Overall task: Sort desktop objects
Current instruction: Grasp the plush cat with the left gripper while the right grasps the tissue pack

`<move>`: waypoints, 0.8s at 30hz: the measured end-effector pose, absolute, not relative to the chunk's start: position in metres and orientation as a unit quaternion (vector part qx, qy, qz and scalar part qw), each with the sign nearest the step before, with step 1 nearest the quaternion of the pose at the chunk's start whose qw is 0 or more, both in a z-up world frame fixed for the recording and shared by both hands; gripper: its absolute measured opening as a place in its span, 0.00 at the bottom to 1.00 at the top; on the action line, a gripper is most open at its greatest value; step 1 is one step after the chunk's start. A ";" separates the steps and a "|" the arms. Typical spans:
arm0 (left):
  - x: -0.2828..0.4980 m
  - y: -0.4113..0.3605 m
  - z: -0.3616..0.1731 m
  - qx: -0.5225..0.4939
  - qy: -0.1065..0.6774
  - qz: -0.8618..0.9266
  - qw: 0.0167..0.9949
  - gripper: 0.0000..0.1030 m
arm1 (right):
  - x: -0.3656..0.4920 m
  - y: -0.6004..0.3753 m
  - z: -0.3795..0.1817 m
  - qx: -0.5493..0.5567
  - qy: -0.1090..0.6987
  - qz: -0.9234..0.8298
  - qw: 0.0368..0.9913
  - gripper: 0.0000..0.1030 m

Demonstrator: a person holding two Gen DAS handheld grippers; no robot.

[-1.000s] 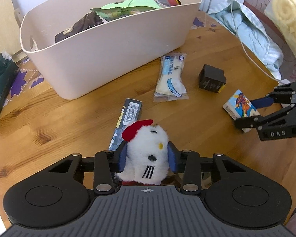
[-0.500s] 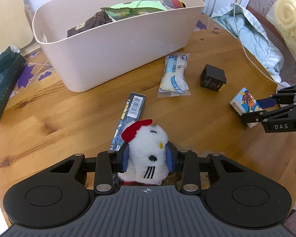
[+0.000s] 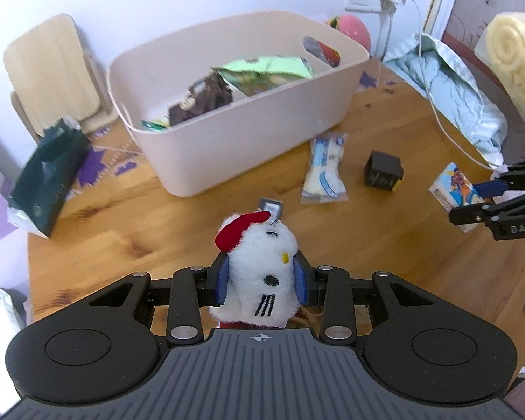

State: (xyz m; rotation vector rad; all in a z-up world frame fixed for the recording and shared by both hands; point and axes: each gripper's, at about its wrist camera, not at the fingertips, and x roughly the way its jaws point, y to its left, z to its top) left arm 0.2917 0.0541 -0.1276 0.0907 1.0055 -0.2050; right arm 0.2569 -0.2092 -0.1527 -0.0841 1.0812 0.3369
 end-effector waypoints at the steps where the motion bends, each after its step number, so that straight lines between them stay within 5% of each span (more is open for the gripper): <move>1: 0.292 0.056 -0.124 0.042 0.479 -0.097 0.871 0.36 | 0.256 -0.209 -0.148 -0.040 0.509 0.162 0.845 0.41; 24: 0.339 0.117 -0.051 0.047 0.393 -0.097 0.913 0.36 | 0.310 -0.199 -0.025 -0.066 0.374 0.184 0.907 0.42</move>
